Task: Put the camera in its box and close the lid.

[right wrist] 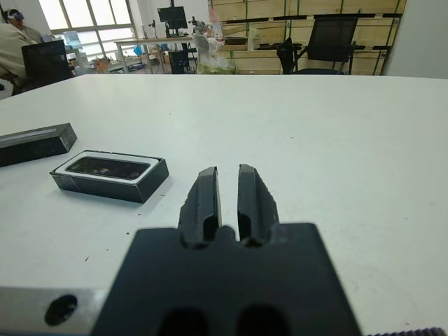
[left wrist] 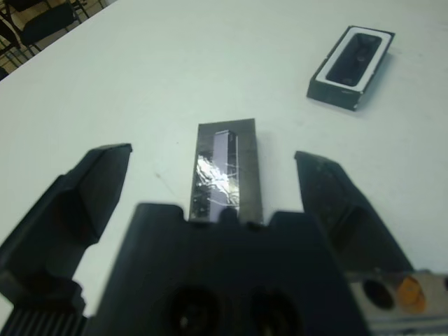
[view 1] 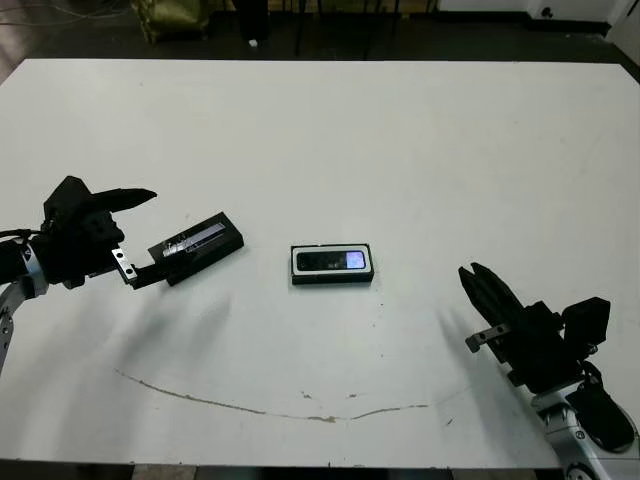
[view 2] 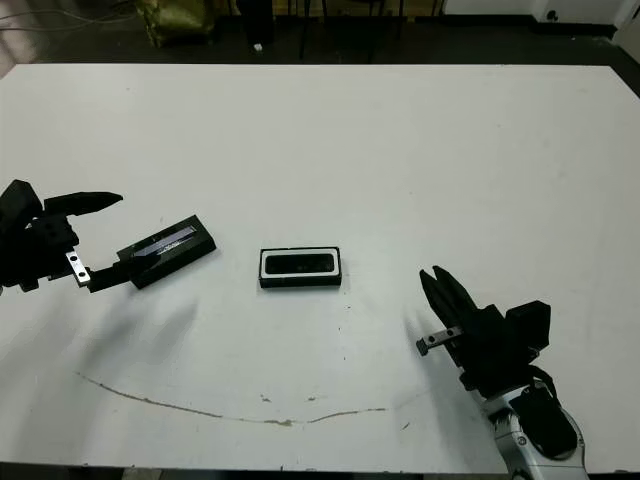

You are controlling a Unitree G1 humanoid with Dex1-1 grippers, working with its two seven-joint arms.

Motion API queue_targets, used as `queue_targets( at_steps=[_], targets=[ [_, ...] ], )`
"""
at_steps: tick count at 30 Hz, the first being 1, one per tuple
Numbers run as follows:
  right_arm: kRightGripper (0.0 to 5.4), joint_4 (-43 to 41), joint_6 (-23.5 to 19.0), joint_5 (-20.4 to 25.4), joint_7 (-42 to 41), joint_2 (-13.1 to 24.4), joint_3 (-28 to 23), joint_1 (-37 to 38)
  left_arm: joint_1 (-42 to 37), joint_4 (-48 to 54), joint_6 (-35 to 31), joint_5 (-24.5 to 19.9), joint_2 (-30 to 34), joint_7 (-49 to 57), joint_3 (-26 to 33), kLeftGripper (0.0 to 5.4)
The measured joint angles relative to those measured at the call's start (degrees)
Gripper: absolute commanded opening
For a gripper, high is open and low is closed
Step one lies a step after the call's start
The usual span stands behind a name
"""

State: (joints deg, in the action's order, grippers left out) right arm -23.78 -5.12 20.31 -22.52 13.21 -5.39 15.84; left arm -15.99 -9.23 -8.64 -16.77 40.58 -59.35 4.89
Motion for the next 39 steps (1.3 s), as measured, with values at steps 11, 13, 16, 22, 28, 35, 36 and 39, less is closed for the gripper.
queue_targets(
  at_steps=[11, 13, 16, 22, 28, 35, 36, 39],
  targets=[
    [0.00, 0.42, 0.83, 0.11, -0.66, 0.00, 0.04, 0.04, -1.85, -4.24, 0.27, 0.55, 0.01, -2.95, -2.75, 5.39],
    [0.00, 0.29, 0.82, 0.15, -0.64, 0.00, 0.04, 0.05, -1.88, -4.61, 1.04, 1.56, 0.01, -2.62, -3.17, 5.39],
    [0.00, 0.27, 0.82, 0.21, -0.66, 0.00, 0.01, 0.06, -1.92, -5.72, 1.88, 2.62, -0.08, -1.94, -3.77, 5.39],
    [0.00, -0.23, 0.45, 0.18, 0.02, 0.04, -0.08, 0.14, -2.01, -8.24, 3.91, 4.87, -1.13, 0.16, -4.86, 5.39],
    [0.00, 0.89, 1.11, 0.54, -1.04, 0.06, -0.21, 0.01, -2.01, -9.48, 3.23, 5.12, -2.34, 1.24, -4.98, 5.39],
    [0.00, -0.12, 0.46, 0.54, -0.57, 0.14, -0.30, 0.24, -2.01, -12.73, 4.33, 5.82, -2.98, 1.61, -5.00, 5.39],
    [0.00, -0.06, 0.55, 0.54, -0.63, 0.13, -0.30, 0.24, -2.01, -12.93, 4.39, 5.81, -3.21, 1.85, -5.00, 5.39],
    [0.00, 0.73, 1.61, 0.55, -1.25, 0.13, -0.30, 0.16, -2.01, -14.09, 5.42, 5.74, -3.99, 2.24, -4.85, 5.39]
  ],
)
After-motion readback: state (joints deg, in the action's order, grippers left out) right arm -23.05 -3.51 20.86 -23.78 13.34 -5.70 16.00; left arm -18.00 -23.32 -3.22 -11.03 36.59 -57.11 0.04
